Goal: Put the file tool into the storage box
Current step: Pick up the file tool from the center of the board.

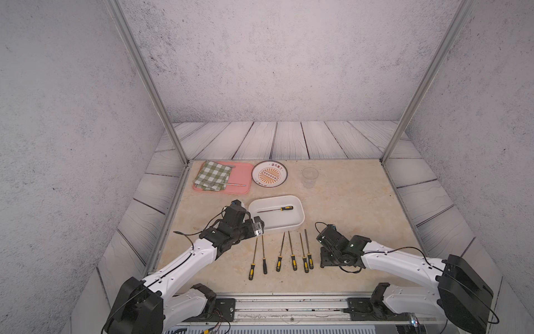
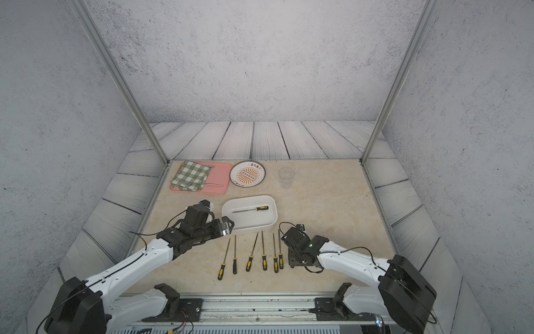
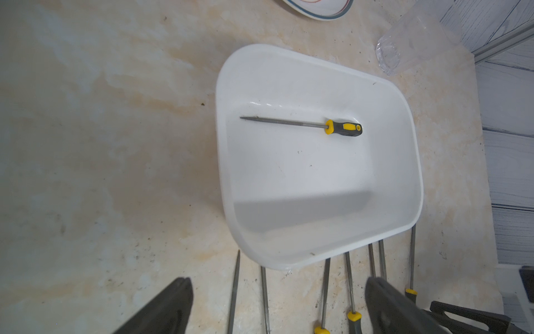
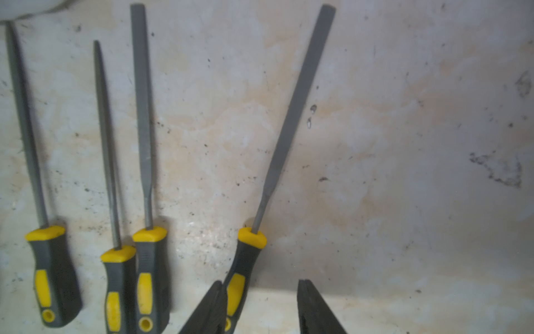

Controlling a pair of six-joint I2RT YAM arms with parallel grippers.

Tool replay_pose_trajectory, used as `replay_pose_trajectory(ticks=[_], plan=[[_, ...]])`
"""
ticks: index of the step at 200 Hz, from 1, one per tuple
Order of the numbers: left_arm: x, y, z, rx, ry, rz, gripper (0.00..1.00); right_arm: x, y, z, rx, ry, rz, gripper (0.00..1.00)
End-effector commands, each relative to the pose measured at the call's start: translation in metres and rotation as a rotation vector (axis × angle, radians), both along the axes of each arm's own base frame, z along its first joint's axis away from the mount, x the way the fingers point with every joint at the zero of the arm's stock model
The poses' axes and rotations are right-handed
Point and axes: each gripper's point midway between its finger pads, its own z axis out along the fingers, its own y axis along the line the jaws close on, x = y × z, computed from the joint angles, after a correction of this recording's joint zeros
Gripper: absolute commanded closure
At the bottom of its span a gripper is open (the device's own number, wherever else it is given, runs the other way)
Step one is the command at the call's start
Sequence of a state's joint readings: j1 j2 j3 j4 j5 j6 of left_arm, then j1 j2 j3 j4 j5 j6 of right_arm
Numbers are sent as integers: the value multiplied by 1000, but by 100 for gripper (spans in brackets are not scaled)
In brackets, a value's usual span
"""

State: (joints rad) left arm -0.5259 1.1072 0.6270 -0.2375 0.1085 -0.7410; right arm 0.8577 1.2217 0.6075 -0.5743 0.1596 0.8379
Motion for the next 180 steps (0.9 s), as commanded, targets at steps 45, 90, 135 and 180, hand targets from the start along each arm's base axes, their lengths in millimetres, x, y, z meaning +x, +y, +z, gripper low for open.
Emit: replay_pose_trajectory(ticks=[45,90,135,180], plan=[[-4,1,4,19,-10,-21,2,6,4,-3,-47,1,-10,55],[-4,1,4,17,-10,-22,2,7,7,-13,-67,6,-9,54],[-5,0,3,14,-7,-26,2,6,2,-26,-115,22,-4,59],[-5,0,6,7,-8,-24,2,-1,-12,-26,-151,17,-10,72]])
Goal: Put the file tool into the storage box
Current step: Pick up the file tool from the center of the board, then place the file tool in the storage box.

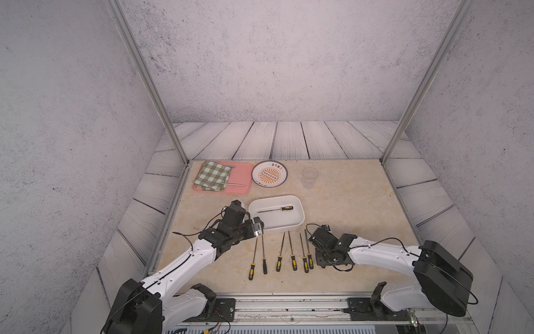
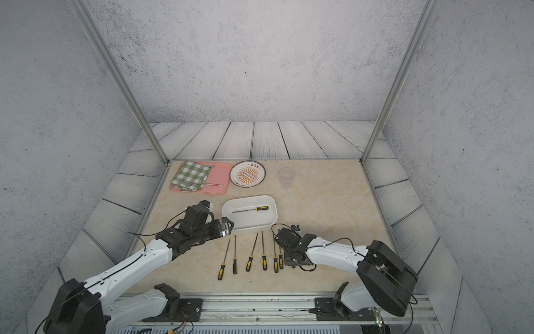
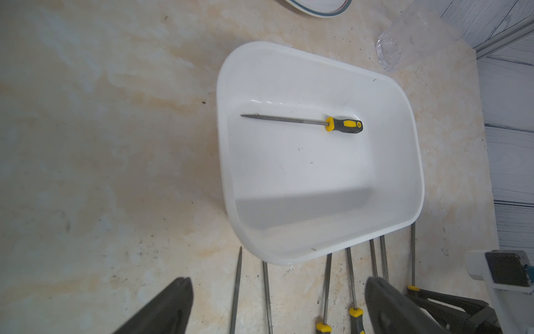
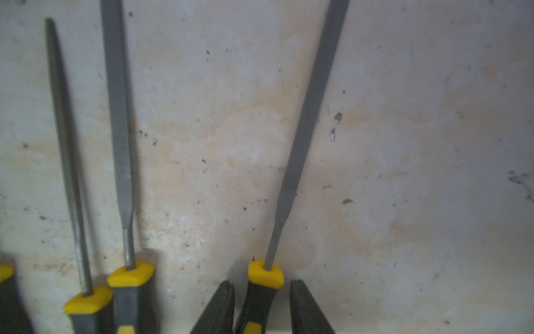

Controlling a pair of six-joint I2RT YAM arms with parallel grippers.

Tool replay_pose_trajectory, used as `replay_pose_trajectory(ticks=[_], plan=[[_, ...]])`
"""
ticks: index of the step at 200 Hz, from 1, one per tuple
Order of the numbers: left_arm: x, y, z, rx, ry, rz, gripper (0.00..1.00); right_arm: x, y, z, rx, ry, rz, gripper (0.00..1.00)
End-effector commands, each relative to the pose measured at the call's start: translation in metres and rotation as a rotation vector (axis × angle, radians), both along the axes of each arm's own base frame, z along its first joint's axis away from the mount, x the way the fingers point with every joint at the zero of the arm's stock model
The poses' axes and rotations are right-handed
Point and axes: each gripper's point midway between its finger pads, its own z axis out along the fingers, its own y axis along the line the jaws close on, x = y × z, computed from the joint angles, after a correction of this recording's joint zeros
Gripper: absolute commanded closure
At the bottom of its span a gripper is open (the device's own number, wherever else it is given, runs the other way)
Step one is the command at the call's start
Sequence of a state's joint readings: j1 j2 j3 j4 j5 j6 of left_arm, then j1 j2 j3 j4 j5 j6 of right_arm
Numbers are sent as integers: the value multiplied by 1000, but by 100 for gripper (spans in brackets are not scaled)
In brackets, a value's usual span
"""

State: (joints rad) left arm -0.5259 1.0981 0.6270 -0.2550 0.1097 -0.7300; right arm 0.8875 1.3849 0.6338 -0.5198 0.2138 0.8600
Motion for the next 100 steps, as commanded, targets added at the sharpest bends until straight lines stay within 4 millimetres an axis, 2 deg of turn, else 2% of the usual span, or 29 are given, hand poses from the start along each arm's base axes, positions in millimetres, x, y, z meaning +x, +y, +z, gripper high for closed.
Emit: replay_pose_trajectory(ticks=[1,21,54,78,100], plan=[[-3,-2,6,-2,-11,-16,2,-7,-17,-3,-61,1,-4,73],[-3,-2,7,-7,-13,-16,2,-8,-24,7,-75,-25,6,82],[-3,-4,12,-18,-17,-18,2,-5,-24,35,-42,-86,56,88],[-4,-3,17,-24,-31,-15,2,2,-22,68,-16,-162,109,90],[-3,1,21,-11,-50,-3,2,13,-11,105,17,-259,206,90]])
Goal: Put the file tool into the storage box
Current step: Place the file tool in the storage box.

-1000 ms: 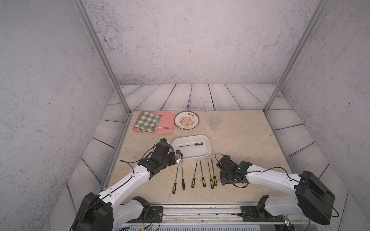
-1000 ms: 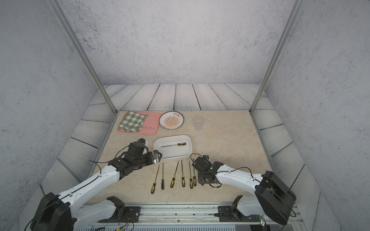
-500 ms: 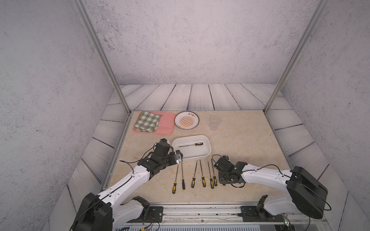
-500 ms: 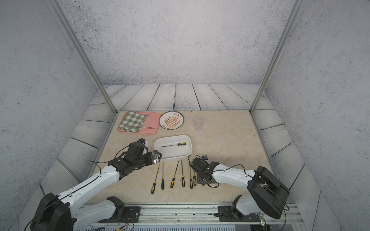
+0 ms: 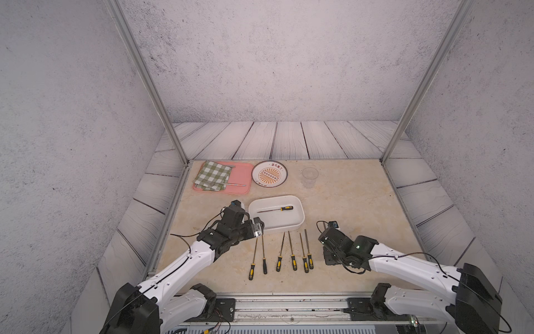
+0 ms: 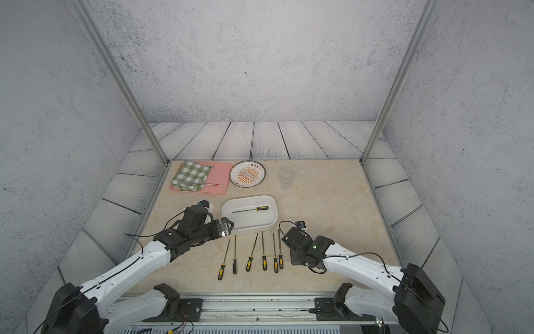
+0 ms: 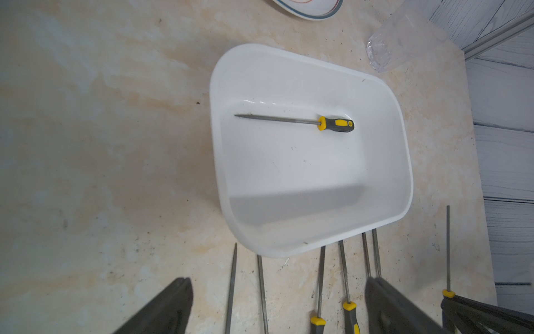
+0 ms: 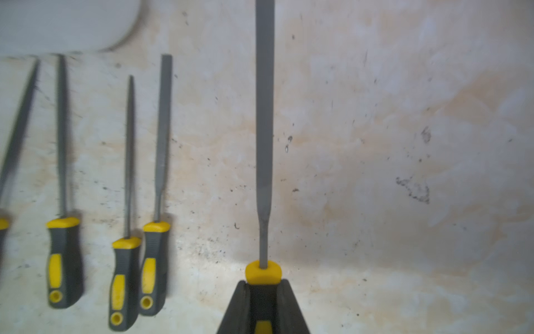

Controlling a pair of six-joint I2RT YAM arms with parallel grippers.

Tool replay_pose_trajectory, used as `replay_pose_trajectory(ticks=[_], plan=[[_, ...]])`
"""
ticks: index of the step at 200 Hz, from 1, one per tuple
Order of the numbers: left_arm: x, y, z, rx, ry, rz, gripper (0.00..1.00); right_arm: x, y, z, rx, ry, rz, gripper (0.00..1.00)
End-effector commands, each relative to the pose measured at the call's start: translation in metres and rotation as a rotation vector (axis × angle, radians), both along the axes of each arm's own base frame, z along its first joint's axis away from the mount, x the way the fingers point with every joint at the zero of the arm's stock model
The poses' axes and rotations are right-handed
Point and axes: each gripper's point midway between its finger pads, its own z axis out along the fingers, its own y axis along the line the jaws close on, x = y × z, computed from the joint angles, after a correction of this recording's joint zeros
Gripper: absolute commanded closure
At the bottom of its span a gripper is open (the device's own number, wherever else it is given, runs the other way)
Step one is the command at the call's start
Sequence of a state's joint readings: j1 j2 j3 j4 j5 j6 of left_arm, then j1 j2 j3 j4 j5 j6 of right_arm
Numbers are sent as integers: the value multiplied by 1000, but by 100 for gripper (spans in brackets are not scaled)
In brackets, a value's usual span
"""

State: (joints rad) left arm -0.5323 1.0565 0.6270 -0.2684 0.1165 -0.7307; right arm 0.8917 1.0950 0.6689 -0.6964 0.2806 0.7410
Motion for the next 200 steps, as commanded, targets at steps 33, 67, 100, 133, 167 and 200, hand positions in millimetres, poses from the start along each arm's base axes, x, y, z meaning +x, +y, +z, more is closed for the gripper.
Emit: replay_pose_trajectory(ticks=[33,67,100,133,167,200], plan=[[8,17,21,78,-76,55,2,34,29,91,7,-304,296,90],[14,24,30,93,-104,83,2,51,72,127,-4,-416,542,90],[19,37,23,103,-71,117,2,61,118,125,-67,-403,831,91],[24,49,15,45,-32,165,2,78,150,113,-169,-380,1044,93],[23,53,6,-6,-44,191,1,112,172,96,-226,-427,1151,96],[22,58,1,9,-12,195,2,135,183,75,-215,-468,1245,98]])
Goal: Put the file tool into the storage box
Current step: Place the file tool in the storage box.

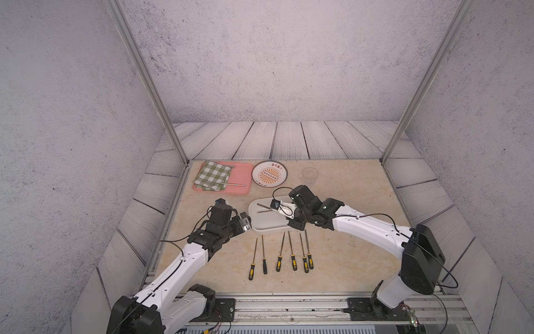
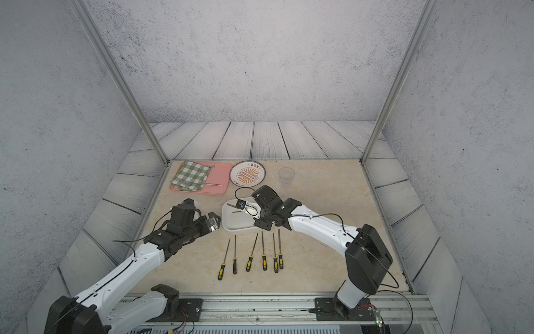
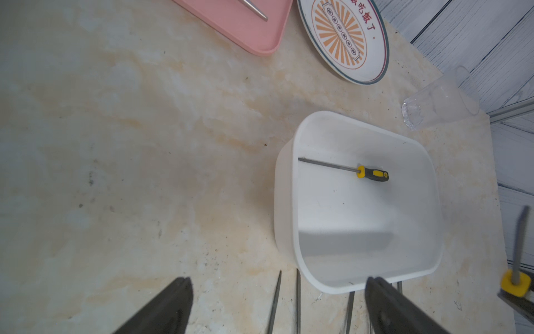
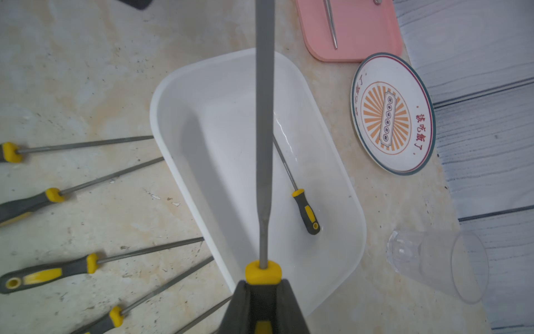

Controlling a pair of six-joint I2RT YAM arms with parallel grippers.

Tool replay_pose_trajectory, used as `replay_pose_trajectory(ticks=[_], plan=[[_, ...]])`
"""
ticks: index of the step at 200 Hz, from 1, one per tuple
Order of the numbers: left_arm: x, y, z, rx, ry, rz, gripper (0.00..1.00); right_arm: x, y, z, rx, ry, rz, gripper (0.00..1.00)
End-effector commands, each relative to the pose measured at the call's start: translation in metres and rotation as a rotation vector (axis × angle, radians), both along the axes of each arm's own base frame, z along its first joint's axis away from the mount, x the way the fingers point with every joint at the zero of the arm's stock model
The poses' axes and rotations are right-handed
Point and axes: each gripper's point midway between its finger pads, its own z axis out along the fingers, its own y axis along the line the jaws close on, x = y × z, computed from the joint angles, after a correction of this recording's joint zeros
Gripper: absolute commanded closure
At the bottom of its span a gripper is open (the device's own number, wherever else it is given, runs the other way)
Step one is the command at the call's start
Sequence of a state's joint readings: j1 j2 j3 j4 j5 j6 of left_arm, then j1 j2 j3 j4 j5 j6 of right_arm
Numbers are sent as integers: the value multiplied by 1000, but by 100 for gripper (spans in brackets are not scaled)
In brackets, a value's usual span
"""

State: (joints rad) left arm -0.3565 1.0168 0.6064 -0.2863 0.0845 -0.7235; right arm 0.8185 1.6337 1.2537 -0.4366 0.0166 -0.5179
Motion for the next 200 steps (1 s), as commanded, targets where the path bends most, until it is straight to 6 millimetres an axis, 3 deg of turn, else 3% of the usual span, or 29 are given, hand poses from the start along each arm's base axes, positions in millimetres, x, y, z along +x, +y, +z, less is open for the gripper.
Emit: replay_pose_trajectory(ticks=[1,57,80,143,200], plan=[[2,1,1,-15,1,2,2,17,16,3,22,-82,137,98],[0,6,8,-3,-20,5,2,32,19,-58,-122,-5,226,100],[2,3,9,-6,-15,-5,2,34,17,-73,-162,15,231,100],[4,-4,0,-34,4,-19,1,49,11,-103,-248,-20,206,100],[6,-6,1,-43,-3,-27,2,63,13,-110,-264,-29,180,100]])
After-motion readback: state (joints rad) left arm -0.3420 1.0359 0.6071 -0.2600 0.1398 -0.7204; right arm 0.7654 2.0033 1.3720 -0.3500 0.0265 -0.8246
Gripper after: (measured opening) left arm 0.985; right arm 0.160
